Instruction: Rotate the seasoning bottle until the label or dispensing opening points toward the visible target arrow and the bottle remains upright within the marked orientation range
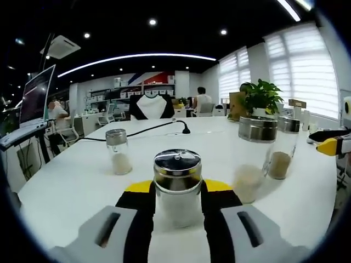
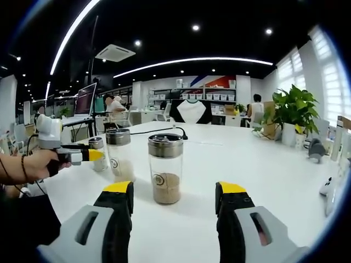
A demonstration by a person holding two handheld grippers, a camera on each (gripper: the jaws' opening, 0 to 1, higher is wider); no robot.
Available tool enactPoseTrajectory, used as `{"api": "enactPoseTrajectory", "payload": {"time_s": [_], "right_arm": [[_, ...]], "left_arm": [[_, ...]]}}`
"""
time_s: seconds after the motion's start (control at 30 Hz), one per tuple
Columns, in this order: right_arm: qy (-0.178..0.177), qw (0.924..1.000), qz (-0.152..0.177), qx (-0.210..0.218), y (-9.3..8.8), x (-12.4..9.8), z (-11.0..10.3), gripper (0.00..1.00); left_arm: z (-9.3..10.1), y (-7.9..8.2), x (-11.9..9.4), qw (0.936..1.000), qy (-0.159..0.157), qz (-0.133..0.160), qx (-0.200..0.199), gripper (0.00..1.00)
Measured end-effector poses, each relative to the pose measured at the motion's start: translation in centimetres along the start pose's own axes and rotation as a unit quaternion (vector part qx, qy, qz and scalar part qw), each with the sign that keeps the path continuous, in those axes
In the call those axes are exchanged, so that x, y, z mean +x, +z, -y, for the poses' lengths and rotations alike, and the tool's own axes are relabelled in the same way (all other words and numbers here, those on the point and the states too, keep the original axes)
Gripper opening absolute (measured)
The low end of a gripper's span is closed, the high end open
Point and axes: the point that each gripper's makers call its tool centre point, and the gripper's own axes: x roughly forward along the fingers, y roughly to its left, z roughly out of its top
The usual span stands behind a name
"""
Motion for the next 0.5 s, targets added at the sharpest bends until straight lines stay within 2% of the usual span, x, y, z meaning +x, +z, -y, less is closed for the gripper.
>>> {"api": "enactPoseTrajectory", "payload": {"time_s": [0.5], "right_arm": [[-0.006, 1.0000, 0.003, 0.001, 0.13, 0.04, 0.58, 0.60]], "left_arm": [[0.39, -0.01, -0.20, 0.9996, -0.027, 0.009, 0.003, 0.34]]}}
